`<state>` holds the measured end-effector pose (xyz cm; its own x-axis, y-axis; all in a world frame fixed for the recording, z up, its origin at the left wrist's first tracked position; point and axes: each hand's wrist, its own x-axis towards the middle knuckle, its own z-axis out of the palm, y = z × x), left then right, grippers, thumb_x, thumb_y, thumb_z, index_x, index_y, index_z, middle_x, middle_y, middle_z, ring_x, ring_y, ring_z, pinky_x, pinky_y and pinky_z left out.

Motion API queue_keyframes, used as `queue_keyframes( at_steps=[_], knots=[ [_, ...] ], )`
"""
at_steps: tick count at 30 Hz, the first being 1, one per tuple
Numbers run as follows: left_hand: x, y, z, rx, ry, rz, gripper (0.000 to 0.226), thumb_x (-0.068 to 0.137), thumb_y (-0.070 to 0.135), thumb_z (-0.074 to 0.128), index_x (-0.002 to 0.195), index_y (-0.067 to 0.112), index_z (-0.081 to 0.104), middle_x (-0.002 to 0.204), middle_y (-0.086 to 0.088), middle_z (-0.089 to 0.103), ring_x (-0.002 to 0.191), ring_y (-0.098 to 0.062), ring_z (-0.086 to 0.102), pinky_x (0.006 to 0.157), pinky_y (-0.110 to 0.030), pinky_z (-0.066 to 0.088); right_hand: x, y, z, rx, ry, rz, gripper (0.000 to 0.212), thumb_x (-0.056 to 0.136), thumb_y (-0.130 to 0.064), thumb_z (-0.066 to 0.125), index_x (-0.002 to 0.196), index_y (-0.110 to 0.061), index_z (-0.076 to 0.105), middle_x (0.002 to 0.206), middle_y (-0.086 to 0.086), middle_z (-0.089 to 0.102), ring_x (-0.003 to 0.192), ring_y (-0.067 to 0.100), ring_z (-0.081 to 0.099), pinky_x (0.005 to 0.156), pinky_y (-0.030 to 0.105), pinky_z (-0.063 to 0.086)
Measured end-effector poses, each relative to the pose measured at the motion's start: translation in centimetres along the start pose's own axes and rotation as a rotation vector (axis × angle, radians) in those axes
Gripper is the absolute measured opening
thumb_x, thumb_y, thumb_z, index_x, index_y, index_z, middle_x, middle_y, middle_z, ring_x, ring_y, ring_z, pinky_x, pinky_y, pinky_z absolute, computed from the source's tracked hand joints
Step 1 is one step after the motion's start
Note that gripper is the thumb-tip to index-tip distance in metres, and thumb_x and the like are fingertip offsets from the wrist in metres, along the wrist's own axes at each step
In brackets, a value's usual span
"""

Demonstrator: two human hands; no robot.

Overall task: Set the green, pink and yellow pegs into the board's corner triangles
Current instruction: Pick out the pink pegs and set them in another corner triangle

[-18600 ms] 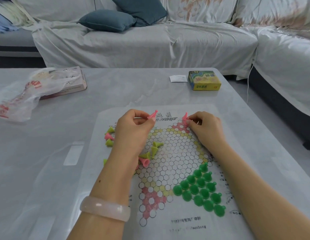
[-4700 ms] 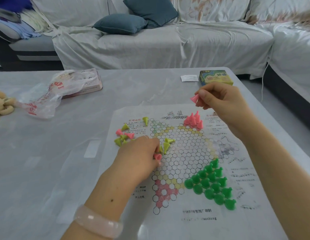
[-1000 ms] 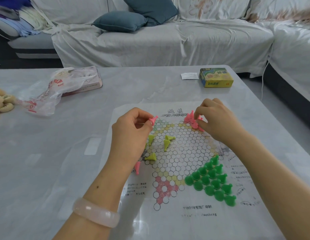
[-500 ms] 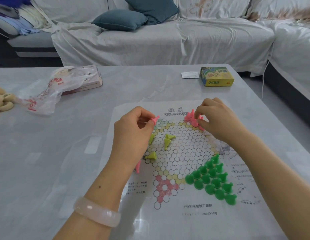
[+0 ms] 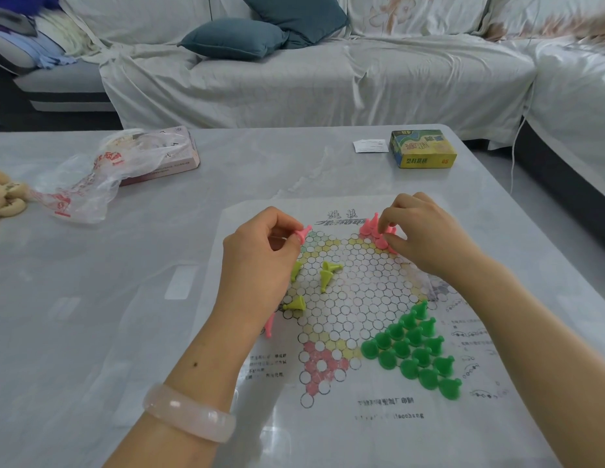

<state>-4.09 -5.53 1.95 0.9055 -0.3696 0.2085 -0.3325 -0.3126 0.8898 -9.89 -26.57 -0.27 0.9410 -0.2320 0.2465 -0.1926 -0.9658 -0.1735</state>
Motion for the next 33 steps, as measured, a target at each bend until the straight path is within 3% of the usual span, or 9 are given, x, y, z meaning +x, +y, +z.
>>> queue_keyframes(
  at_steps=[7,12,15,18,22,25,29,33],
  knots=[
    [0.0,0.1,0.0,-0.003,-0.008,-0.013,0.012,0.083,0.019,0.065,0.075,0.028,0.061,0.075,0.012,0.066,0.074,-0.002,0.063,0.063,-0.009,0.050,0.0,0.1,-0.2,0.009,0.001,-0.005,0.015,0.084,-0.020,0.056,0.098,-0.018,0.062,0.099,0.000,0.053,0.089,0.011,0.034,0.075,0.025,0.035],
    [-0.1,0.2,0.0,-0.052,-0.022,-0.048,0.010,0.081,0.024,0.066,0.075,0.026,0.059,0.077,0.008,0.068,0.075,-0.003,0.065,0.055,-0.021,0.047,0.3,-0.6,-1.1,0.061,0.076,-0.034,0.013,0.084,-0.021,0.058,0.095,-0.019,0.063,0.094,-0.003,0.051,0.091,0.013,0.041,0.076,0.025,0.033],
    [-0.1,0.2,0.1,-0.081,-0.044,-0.072,0.010,0.079,0.026,0.069,0.073,0.025,0.061,0.074,0.009,0.068,0.072,-0.003,0.064,0.054,-0.022,0.045,0.5,-2.1,-1.8,0.187,0.100,-0.066,0.011,0.085,-0.022,0.057,0.092,-0.018,0.064,0.089,-0.005,0.051,0.084,0.011,0.048,0.075,0.022,0.040],
    [0.0,0.0,0.1,-0.096,-0.048,-0.095,0.010,0.078,0.026,0.070,0.071,0.025,0.063,0.070,0.011,0.064,0.070,-0.003,0.060,0.056,-0.024,0.046,0.3,-4.3,-2.7,0.375,0.019,-0.118,0.015,0.088,-0.024,0.054,0.094,-0.018,0.065,0.085,-0.006,0.059,0.074,0.001,0.052,0.071,0.006,0.041],
    [0.3,-0.1,-0.1,-0.147,-0.053,-0.092,0.008,0.078,0.023,0.070,0.073,0.025,0.064,0.070,0.011,0.065,0.065,0.002,0.060,0.060,-0.012,0.047,0.2,-6.2,-2.6,0.524,-0.047,-0.148,0.016,0.087,-0.028,0.055,0.092,-0.019,0.067,0.083,-0.009,0.064,0.079,0.004,0.059,0.072,0.012,0.045],
    [0.3,-0.2,-0.2,-0.159,-0.066,-0.080,0.007,0.077,0.024,0.070,0.074,0.024,0.064,0.071,0.010,0.066,0.065,0.005,0.060,0.056,-0.006,0.045,0.2,-6.8,-2.3,0.684,-0.077,-0.114,0.011,0.085,-0.026,0.058,0.088,-0.021,0.068,0.077,-0.012,0.064,0.072,-0.002,0.058,0.065,0.008,0.045],
    [0.3,-0.4,-0.4,-0.116,-0.064,-0.059,0.008,0.077,0.028,0.070,0.073,0.024,0.065,0.071,0.010,0.066,0.066,0.003,0.061,0.058,-0.008,0.047,0.2,-7.3,-2.1,0.820,-0.047,-0.085,0.011,0.084,-0.023,0.061,0.089,-0.016,0.067,0.075,-0.011,0.064,0.068,-0.006,0.057,0.063,0.007,0.043],
    [0.6,-0.4,-1.0,-0.014,-0.112,-0.039,0.007,0.082,0.019,0.066,0.080,0.026,0.065,0.079,0.008,0.066,0.073,-0.005,0.062,0.057,-0.015,0.050,0.4,-7.4,-2.0,0.862,-0.022,-0.063,0.008,0.084,-0.019,0.061,0.086,-0.014,0.067,0.073,-0.010,0.064,0.066,-0.006,0.058,0.063,0.010,0.045]
  ],
)
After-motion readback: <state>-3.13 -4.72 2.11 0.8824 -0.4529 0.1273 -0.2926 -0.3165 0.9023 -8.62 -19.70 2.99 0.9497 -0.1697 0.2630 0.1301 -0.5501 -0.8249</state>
